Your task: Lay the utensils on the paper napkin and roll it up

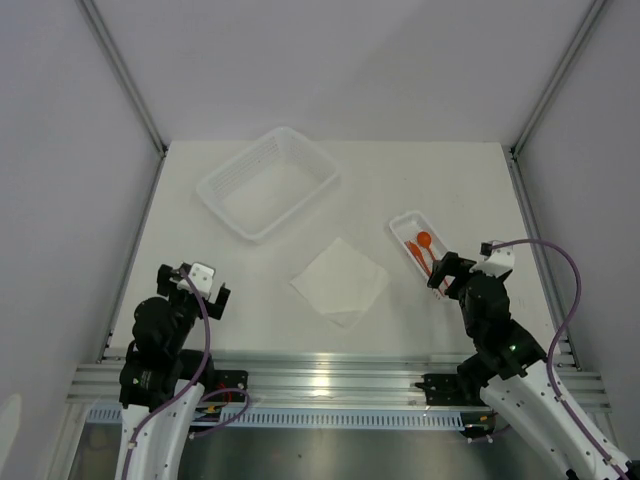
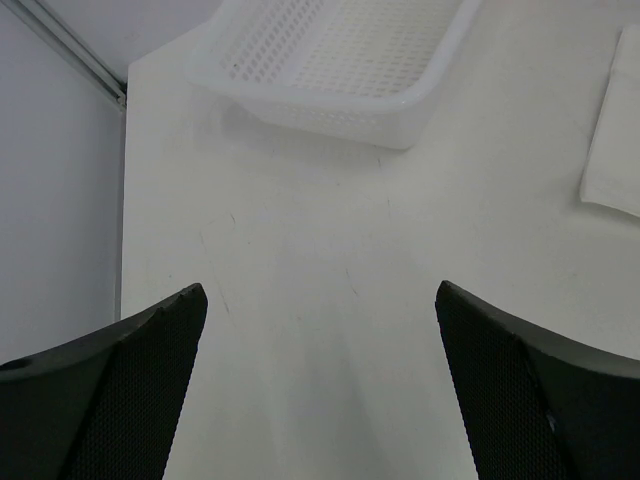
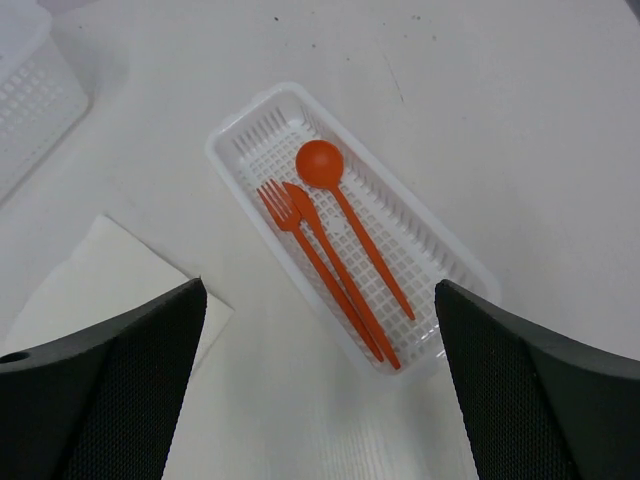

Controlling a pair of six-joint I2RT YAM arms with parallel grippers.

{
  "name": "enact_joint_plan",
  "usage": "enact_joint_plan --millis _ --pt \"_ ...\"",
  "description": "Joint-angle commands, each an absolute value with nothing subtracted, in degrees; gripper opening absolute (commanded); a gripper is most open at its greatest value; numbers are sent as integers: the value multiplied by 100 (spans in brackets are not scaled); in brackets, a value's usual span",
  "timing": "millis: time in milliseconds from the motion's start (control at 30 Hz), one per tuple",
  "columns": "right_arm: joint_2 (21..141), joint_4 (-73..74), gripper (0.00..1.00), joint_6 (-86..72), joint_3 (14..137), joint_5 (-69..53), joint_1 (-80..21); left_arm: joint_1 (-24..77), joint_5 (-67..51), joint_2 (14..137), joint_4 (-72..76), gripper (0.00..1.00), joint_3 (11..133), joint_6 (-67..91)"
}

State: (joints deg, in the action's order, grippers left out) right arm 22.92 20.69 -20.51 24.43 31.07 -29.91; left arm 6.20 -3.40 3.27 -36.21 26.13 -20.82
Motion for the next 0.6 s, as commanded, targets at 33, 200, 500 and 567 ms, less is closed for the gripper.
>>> enact_joint_plan --millis 33,200,500,567 --pt "2075 1802 99 -3107 2724 3296 -2988 545 -475 334 -3560 100 2619 -2013" --pt "2091 1468 99 -2611 3303 2813 -2980 597 -992 834 -4113 99 3066 -2750" --pt "6320 3891 82 -1574 7028 2998 -2945 633 -2758 4207 -5748 99 5948 -2409" --pt "6888 4270 81 -1486 7451 2735 -2909 798 -2918 4350 -5258 99 6029 -2145"
